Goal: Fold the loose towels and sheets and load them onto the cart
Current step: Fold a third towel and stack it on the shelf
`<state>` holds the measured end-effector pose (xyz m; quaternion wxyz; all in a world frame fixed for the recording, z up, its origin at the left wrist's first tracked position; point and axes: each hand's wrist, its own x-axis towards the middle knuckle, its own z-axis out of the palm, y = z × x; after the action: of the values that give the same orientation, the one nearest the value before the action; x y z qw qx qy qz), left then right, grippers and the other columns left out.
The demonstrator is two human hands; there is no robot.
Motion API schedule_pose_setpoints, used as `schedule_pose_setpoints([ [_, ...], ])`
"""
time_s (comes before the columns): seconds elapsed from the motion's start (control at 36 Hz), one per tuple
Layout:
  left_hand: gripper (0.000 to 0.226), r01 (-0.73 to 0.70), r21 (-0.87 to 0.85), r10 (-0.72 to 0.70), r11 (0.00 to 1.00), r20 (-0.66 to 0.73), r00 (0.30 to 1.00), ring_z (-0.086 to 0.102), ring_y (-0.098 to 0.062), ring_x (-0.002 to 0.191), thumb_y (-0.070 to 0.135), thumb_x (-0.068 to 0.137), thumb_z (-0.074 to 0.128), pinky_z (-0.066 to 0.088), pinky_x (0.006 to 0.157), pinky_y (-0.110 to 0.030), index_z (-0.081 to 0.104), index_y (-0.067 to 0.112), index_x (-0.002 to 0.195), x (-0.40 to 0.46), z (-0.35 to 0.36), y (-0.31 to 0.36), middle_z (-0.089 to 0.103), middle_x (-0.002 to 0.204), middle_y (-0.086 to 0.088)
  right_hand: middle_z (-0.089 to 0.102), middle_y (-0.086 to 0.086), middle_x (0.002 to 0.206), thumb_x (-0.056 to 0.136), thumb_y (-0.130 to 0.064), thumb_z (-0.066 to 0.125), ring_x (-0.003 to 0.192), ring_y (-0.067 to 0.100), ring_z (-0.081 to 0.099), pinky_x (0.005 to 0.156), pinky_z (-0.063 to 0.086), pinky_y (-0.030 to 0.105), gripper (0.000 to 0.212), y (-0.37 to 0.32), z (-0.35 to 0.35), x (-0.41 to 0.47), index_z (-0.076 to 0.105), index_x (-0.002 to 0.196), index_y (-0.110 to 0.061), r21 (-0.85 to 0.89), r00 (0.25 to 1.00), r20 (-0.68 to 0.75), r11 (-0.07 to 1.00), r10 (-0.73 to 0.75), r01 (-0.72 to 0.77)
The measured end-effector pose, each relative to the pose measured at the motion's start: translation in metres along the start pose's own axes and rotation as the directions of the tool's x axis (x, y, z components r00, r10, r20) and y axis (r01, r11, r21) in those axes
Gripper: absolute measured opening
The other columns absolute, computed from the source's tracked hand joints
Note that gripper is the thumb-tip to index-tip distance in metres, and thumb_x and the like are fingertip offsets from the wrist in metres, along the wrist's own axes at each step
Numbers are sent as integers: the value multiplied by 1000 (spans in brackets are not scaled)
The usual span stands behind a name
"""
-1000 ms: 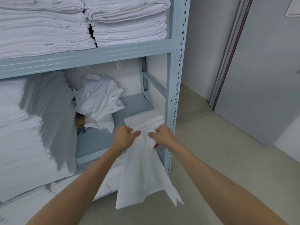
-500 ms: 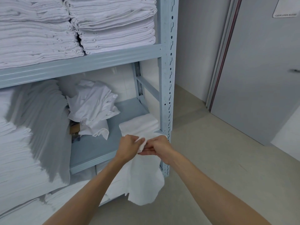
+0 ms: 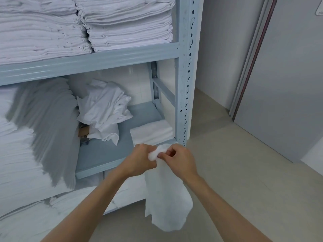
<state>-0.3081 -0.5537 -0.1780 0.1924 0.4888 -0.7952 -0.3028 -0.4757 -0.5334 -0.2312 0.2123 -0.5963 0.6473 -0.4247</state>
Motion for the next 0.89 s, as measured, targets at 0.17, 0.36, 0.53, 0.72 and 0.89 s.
schedule_pose_setpoints([
  [0.17, 5, -34, -148, 7, 988, -180, 984, 37, -5, 49, 9, 83, 75, 30, 48, -19, 79, 8, 80, -1, 10, 1, 58, 60, -2, 52, -19, 93, 68, -57, 79, 91, 2, 47, 69, 38, 20, 41, 6, -14, 14, 47, 84, -38, 61, 963, 190, 982, -190, 181],
  [0.36, 50, 14, -275, -116, 961, -359, 926, 68, 5, 73, -6, 78, 67, 52, 62, -10, 73, 43, 73, -8, 2, 15, 71, 76, 31, 53, -26, 95, 70, -75, 61, 100, 11, 51, 87, 29, 25, 53, 44, -33, 7, 61, 103, -34, -133, 923, 271, 939, -272, 316],
  [0.53, 53, -98, -241, -58, 965, -566, 822, 67, 10, 81, -11, 77, 69, 49, 69, -5, 72, 42, 81, -35, -13, 16, 69, 83, 36, 70, -10, 95, 81, -45, 75, 92, 18, 54, 75, 18, 31, 28, 52, -63, 17, 71, 93, -20, -362, 890, 193, 813, -413, 456],
  [0.72, 38, -24, -196, -150, 980, -819, 553, 52, 3, 57, -3, 77, 68, 37, 52, -7, 69, 35, 82, -46, -8, 14, 65, 64, 18, 66, -9, 85, 75, -45, 80, 86, 12, 47, 75, 20, 30, 30, 13, -75, 29, 67, 82, -18, -316, 852, -48, 817, -521, 482],
  [0.89, 32, -17, -318, -266, 948, -821, 504, 56, 8, 63, 5, 76, 70, 42, 58, -5, 68, 37, 78, -49, -15, 14, 66, 68, 29, 58, -9, 79, 72, -65, 64, 88, 13, 43, 80, 20, 29, 50, 9, -82, 39, 67, 70, -15, -292, 811, -102, 797, -576, 529],
])
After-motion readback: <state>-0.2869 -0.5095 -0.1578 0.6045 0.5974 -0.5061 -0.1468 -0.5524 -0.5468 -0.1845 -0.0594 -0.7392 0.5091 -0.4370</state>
